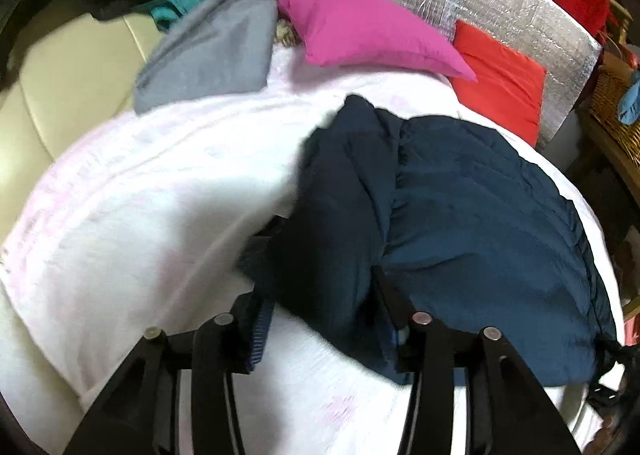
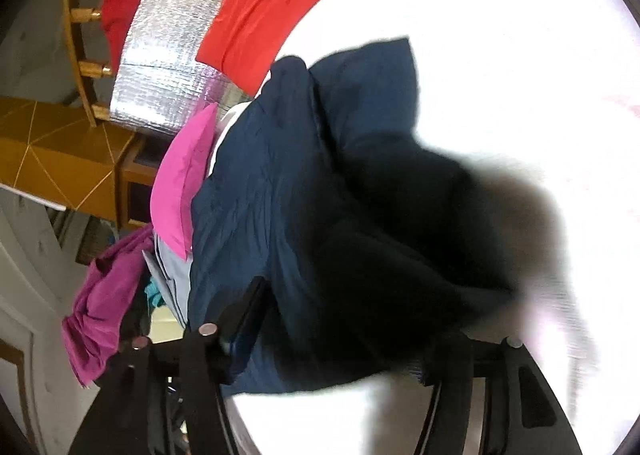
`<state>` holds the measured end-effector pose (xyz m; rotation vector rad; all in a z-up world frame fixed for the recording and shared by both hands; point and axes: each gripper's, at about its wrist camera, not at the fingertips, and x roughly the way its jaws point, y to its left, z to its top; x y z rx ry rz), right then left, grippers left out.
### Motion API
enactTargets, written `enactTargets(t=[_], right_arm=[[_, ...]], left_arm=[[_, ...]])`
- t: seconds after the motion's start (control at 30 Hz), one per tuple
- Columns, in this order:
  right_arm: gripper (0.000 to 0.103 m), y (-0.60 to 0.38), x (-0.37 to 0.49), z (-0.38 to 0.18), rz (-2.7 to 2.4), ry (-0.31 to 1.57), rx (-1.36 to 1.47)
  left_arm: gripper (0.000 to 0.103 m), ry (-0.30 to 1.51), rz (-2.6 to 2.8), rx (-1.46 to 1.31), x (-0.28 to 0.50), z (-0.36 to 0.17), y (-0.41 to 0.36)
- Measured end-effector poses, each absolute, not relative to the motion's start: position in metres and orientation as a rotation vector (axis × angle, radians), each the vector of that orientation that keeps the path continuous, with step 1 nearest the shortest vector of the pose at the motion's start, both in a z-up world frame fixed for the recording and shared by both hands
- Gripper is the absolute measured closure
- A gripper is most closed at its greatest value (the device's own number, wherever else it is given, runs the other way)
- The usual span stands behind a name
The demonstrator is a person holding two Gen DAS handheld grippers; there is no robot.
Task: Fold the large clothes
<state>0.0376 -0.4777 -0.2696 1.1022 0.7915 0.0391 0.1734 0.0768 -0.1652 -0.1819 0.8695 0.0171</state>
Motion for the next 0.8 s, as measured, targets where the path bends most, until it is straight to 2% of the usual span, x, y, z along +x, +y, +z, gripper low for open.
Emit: enactTargets(t=[0.07, 0.3, 0.4, 0.47, 0.6, 0.8], right_arm=[[0.039, -0.486, 0.024, -0.259, 0.024, 0.793, 1.065], [0.038, -0.487, -0.009, -0.205, -0.013, 0.693, 0.896], [0.038, -0.473, -0.005, -0.185, 0.018, 0.657, 0.832], [0.041, -0.450, 0.013, -0.171, 0.025, 0.653, 0.773], [0.048, -0.422, 0.037, -0.170, 0.065, 0.695, 0.709], [0.048, -0.385, 0.068, -0.181, 0.116, 0.769, 0.649]], left_arm=[[0.046, 0.817, 0.057, -0.134, 0.156, -0.157, 0.077], [0.043, 0.666, 0.079, -0.005, 0.126, -0.132, 0.062], [0.043, 0.634, 0.064, -0.001, 0.125, -0.128, 0.057], [0.043, 0.627, 0.057, 0.007, 0.128, -0.128, 0.054], [0.043, 0.637, 0.053, 0.013, 0.132, -0.132, 0.051], [0.043, 0.652, 0.062, 0.004, 0.138, -0.141, 0.052]])
